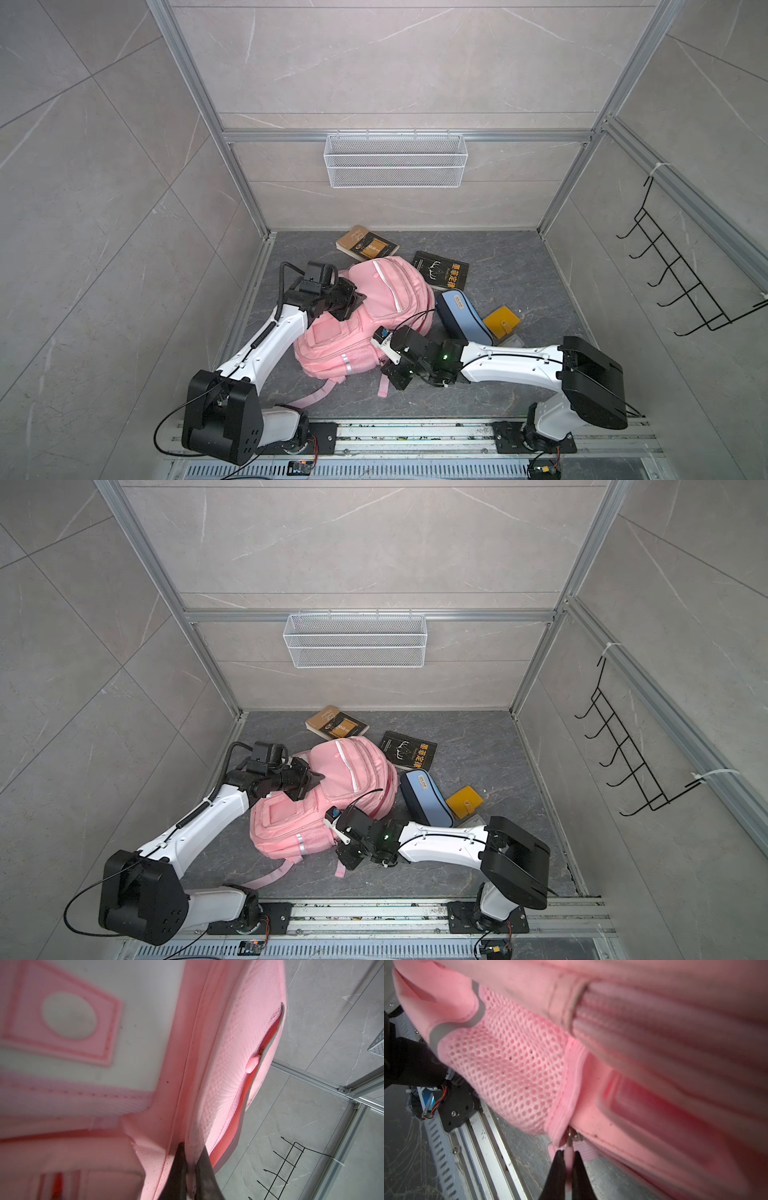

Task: Pack the student bag
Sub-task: 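Open both grippers to release the zipper and backpack, raise the right gripper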

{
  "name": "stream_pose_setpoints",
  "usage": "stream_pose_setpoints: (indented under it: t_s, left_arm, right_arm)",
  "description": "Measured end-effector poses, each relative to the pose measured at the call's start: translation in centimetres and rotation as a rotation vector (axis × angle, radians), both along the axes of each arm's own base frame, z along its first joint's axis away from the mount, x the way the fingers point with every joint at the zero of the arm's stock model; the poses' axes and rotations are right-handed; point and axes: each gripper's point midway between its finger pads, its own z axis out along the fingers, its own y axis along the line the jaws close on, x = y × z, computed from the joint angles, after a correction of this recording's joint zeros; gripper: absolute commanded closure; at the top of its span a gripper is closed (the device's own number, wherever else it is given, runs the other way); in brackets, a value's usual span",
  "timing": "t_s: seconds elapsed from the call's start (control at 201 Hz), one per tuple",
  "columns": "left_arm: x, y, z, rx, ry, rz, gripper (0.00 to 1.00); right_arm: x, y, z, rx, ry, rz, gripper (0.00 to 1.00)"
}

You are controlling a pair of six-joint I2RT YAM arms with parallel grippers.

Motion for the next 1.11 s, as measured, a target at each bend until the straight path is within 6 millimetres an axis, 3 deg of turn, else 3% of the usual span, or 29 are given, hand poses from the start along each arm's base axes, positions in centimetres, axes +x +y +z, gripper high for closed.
stream_pose_setpoints:
  t_s: [0.12, 0.259, 0.339, 0.453, 0.583, 0.672, 0.762, 0.867, 1.056, 1.106]
  left_arm:
    - [0.0, 0.1, -0.2, 0.028, -0.027, -0.038, 1.0]
    - [0.5, -0.5, -0.6, 0.036, -0.048, -0.14, 1.0]
    - [0.8, -1.1, -1.3, 0.056, -0.041, -0.235, 1.0]
    - [0.5, -1.2, -2.4, 0.113, -0.052, -0.355, 1.0]
    - [-0.5, -0.8, -2.5, 0.178, -0.087, -0.468, 1.0]
    - [-0.9, -0.3, -2.5, 0.239, -0.116, -0.538, 1.0]
    - [-1.1, 0.5, -3.2, 0.316, -0.131, -0.599, 1.0]
    - [-1.5, 1.6, -4.1, 0.406, -0.132, -0.653, 1.0]
    - [-2.1, 2.7, -5.4, 0.484, -0.131, -0.707, 1.0]
    - [-2.2, 2.8, -5.7, 0.487, -0.128, -0.714, 1.0]
  right_arm:
    - [0.1, 0.1, 0.1, 0.009, 0.007, -0.013, 0.95]
    - [0.5, -0.4, 1.3, 0.044, 0.015, -0.055, 0.64]
    - [1.3, -1.4, 3.6, 0.103, 0.016, -0.11, 0.5]
    - [3.3, -3.5, 7.7, 0.193, -0.018, -0.201, 0.38]
    - [5.4, -7.1, 12.0, 0.273, -0.066, -0.315, 0.31]
    - [7.1, -10.3, 13.5, 0.287, -0.083, -0.415, 0.28]
    - [8.8, -13.7, 13.3, 0.258, -0.074, -0.538, 0.26]
    - [10.1, -17.3, 11.3, 0.17, -0.025, -0.664, 0.25]
    - [10.1, -21.8, 7.4, 0.007, 0.096, -0.81, 0.23]
    - [10.0, -22.7, 6.7, -0.024, 0.123, -0.839, 0.18]
